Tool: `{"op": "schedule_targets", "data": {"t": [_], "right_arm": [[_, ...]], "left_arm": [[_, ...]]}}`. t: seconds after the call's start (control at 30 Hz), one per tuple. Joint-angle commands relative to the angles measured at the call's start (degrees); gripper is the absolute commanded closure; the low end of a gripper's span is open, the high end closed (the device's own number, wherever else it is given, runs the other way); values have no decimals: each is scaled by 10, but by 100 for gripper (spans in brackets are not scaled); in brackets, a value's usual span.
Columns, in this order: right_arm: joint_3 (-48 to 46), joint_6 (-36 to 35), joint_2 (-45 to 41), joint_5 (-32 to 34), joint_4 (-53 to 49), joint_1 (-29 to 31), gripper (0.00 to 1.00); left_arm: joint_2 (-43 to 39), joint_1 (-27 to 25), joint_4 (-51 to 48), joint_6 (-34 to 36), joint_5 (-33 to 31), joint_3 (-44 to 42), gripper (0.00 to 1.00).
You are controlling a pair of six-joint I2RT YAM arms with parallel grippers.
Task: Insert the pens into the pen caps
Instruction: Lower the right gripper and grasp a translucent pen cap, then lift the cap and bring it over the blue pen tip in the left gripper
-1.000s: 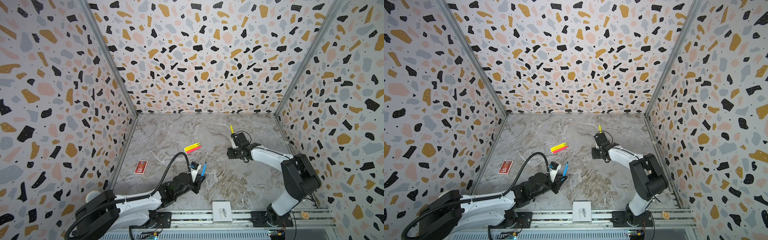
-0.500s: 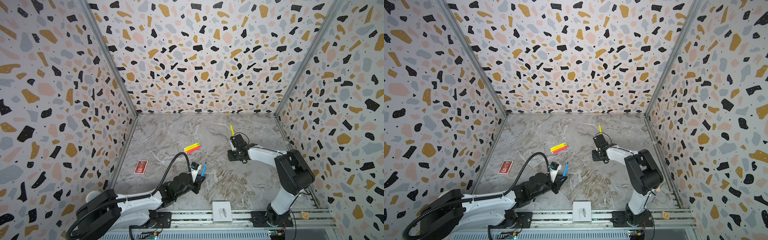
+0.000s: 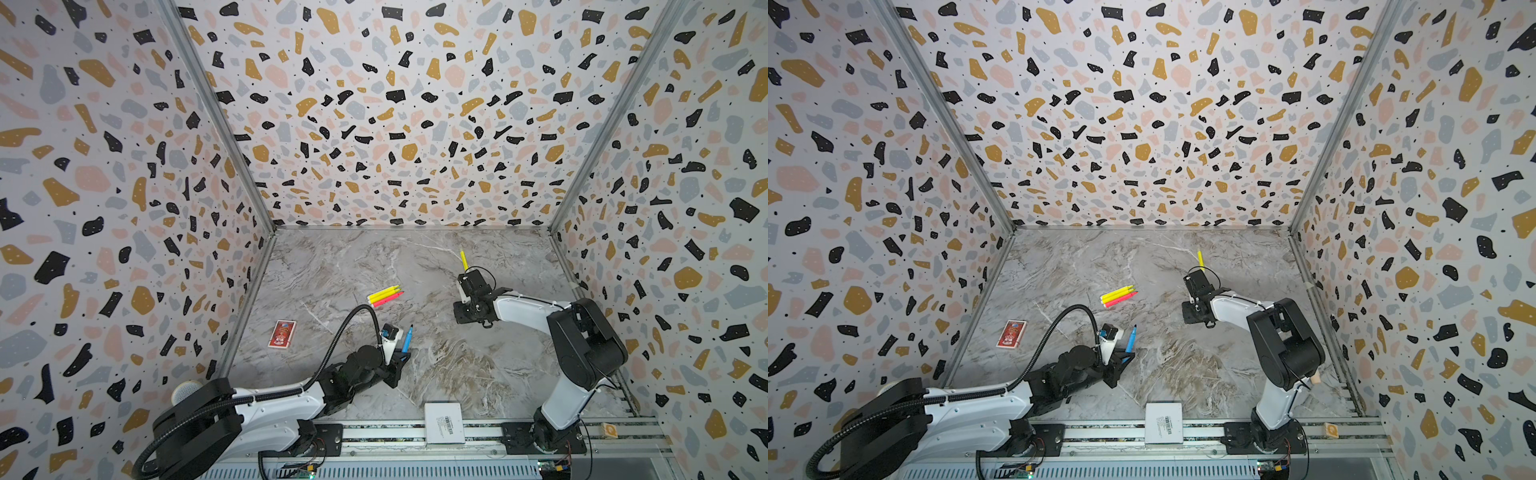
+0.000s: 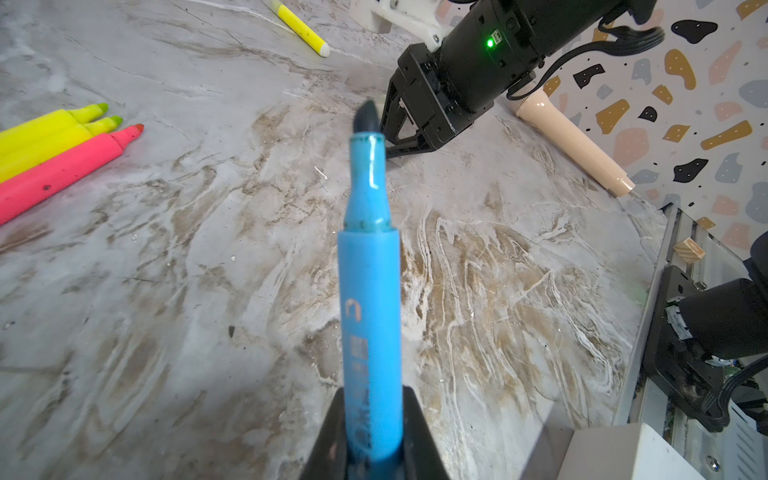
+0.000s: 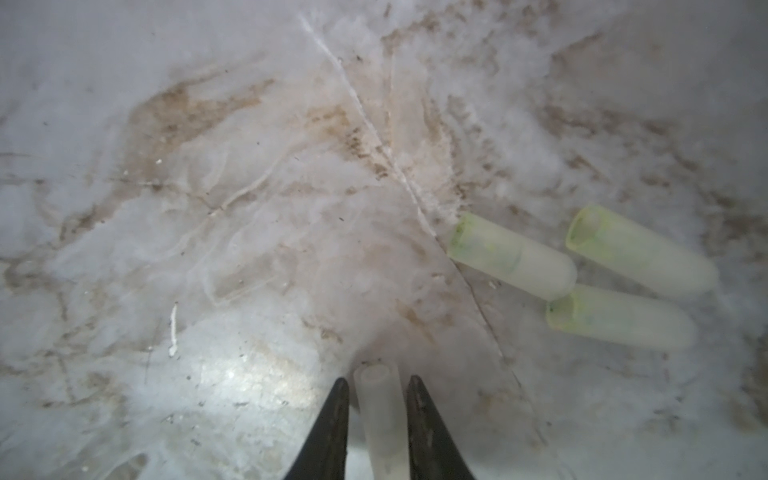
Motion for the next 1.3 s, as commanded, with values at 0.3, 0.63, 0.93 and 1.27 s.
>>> {"op": "schedule_targets", "data": {"t": [0.3,0.63,0.93,1.27], "right_arm": [[-1,-9,0,19,-26,14,91],[-59,1,-161,-172,101,14,92],[-147,100,-304,-341,290,4,92],[-233,228,-370,-410,526,5,92]], "left_arm": [[-23,2,6,4,-1,3,100],[-67,2,-22,6,-2,21,100],[-86,1,20,-20,19,19,100],[-78,-23,96,-50,19,14,100]]}}
